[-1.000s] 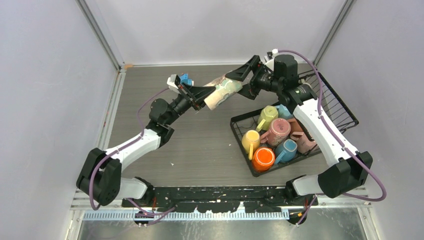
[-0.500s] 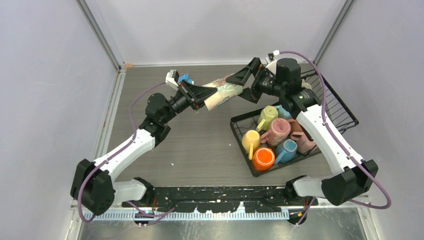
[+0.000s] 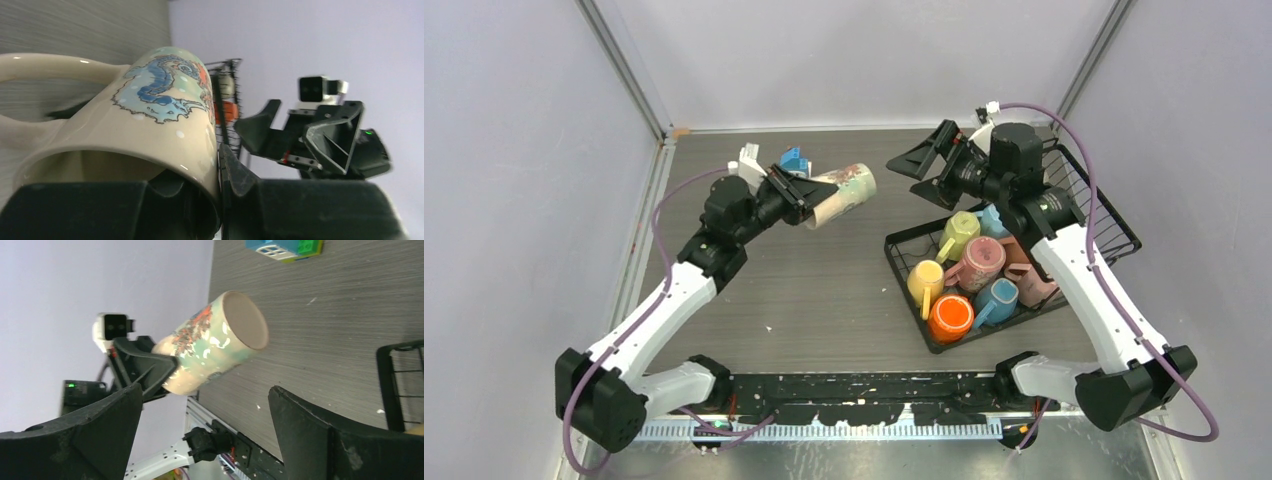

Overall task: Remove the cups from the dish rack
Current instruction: Place the cup at the center of the board.

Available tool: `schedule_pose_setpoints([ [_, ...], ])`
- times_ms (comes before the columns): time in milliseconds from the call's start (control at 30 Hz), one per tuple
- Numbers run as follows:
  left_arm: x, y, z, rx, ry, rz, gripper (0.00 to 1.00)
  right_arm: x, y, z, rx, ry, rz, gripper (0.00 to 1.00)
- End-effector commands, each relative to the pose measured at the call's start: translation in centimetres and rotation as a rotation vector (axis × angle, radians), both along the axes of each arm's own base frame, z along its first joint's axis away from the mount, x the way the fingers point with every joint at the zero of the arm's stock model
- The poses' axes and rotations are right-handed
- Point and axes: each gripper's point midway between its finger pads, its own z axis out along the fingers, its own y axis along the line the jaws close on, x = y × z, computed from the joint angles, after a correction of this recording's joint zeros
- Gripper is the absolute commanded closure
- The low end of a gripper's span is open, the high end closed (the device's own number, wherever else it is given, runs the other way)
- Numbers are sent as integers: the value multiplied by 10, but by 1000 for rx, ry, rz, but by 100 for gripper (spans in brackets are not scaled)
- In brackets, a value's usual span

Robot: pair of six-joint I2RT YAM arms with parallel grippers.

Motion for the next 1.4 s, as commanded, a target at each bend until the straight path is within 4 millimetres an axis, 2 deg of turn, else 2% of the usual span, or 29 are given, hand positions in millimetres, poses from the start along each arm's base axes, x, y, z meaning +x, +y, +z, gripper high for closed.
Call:
schedule_pose_setpoints([
  [0, -8, 41, 65, 197, -217, 159, 100, -6, -16, 9, -83, -62, -46, 0],
  [300, 19, 115, 19, 777, -111, 413, 100, -13, -36, -2, -206, -61, -95, 0],
  [600, 57, 155, -13, 1117, 27, 475, 100, -22, -49, -9, -285, -57, -107, 0],
  [1000, 110, 210, -59, 1271, 231, 460, 100, -34, -52, -16, -307, -39, -80, 0],
  [1367, 147, 245, -120, 1312, 397, 380, 100, -37, -50, -18, -314, -25, -65, 0],
])
